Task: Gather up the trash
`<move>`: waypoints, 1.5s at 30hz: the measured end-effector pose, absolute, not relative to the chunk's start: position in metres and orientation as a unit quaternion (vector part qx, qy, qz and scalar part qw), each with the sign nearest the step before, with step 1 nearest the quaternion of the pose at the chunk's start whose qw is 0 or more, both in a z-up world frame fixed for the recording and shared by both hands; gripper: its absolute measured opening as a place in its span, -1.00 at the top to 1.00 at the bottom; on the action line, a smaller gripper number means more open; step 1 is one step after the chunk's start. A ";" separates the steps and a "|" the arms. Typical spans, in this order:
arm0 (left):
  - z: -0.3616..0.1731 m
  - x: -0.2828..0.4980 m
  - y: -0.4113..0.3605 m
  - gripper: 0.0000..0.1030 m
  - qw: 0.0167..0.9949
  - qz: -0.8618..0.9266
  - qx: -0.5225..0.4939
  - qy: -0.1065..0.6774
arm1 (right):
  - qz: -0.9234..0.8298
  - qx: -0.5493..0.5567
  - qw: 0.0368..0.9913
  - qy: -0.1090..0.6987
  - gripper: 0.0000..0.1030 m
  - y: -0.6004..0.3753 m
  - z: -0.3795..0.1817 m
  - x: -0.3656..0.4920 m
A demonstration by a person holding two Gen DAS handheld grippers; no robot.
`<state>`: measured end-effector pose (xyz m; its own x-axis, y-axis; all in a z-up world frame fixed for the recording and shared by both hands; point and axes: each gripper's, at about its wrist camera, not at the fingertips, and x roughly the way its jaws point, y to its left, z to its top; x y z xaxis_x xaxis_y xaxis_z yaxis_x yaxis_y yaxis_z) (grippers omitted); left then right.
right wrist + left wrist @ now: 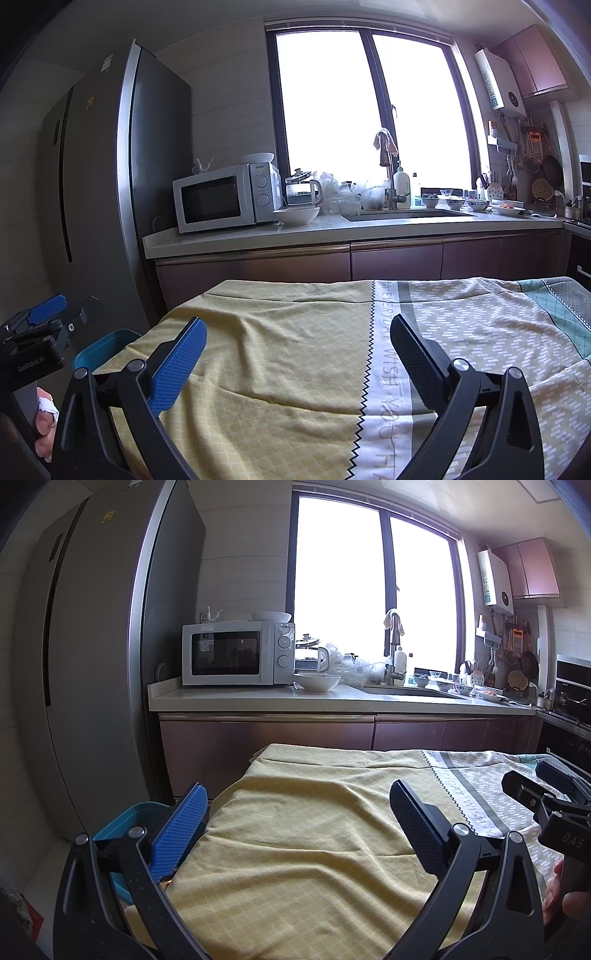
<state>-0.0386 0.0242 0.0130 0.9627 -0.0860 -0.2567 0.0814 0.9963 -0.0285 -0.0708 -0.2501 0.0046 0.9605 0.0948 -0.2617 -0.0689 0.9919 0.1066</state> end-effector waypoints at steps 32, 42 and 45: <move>0.005 -0.035 0.029 -0.89 0.991 -0.027 -0.015 0.133 | 0.028 0.045 0.989 0.136 -0.87 -0.249 0.003 -0.069; 0.005 -0.036 0.027 -0.89 0.991 -0.027 -0.010 0.130 | 0.025 0.050 0.989 0.136 -0.87 -0.254 0.002 -0.067; 0.005 -0.035 0.025 -0.89 0.991 -0.026 -0.008 0.129 | 0.023 0.050 0.989 0.136 -0.87 -0.255 0.002 -0.066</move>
<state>-0.0351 0.0254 0.0052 0.9655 -0.0542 -0.2548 0.0500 0.9985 -0.0230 -0.0660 -0.2552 0.0018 0.9619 0.0599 -0.2666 -0.0327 0.9939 0.1053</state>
